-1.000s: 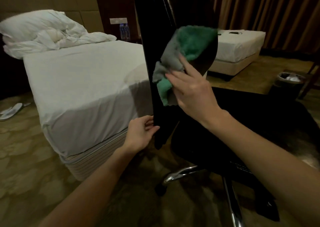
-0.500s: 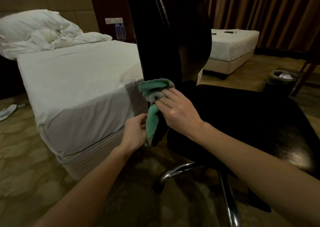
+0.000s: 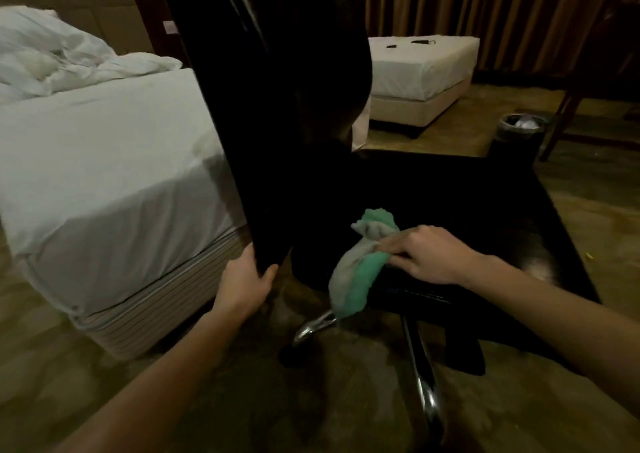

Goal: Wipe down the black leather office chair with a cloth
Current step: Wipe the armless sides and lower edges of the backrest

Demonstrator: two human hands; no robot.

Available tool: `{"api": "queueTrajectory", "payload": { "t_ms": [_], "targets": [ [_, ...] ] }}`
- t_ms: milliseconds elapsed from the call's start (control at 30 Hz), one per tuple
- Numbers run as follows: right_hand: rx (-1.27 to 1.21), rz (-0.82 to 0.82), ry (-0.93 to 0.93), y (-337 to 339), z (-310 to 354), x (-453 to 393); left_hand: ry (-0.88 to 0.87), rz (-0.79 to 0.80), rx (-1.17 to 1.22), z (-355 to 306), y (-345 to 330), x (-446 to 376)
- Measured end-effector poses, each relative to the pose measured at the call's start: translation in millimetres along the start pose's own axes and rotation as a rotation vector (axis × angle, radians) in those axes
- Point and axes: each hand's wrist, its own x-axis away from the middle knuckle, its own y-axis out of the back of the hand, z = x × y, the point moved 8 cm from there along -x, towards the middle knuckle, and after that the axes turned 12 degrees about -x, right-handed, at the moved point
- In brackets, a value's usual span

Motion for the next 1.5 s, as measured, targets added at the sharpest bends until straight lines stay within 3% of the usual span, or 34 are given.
{"api": "queueTrajectory", "payload": {
  "t_ms": [167, 267, 367, 533, 667, 767, 933, 1200, 1300, 1500],
  "targets": [
    [-0.04, -0.095, -0.249, 44, -91, 61, 0.035, 0.062, -0.235, -16, 13, -2],
    [-0.097, -0.181, -0.37, 60, -143, 91, -0.04, 0.048, -0.304, -36, 10, 4],
    [-0.246, -0.244, -0.332, 60, -170, 116, -0.237, -0.079, -0.256, -79, 3, 12],
    [-0.328, -0.388, -0.199, 50, -160, 153, -0.525, -0.205, -0.39, -185, -41, 33],
    [-0.371, -0.443, -0.151, 39, -134, 179, -0.724, -0.161, -0.437, -239, -89, 75],
    [-0.419, -0.416, -0.146, 31, -120, 190, -0.78, -0.123, -0.481, -241, -111, 100],
    [-0.518, -0.369, -0.065, 21, -85, 193, -0.791, -0.149, -0.552, -220, -106, 99],
    [-0.324, -0.244, 0.026, 17, -41, 160, -0.705, -0.17, -0.502, -195, -89, 85],
    [-0.205, -0.248, -0.009, 18, -58, 135, -0.672, -0.169, -0.464, -187, -85, 82],
    [-0.057, -0.299, -0.323, 55, -159, 119, -0.632, -0.185, -0.48, -181, -74, 77]
  ]
}}
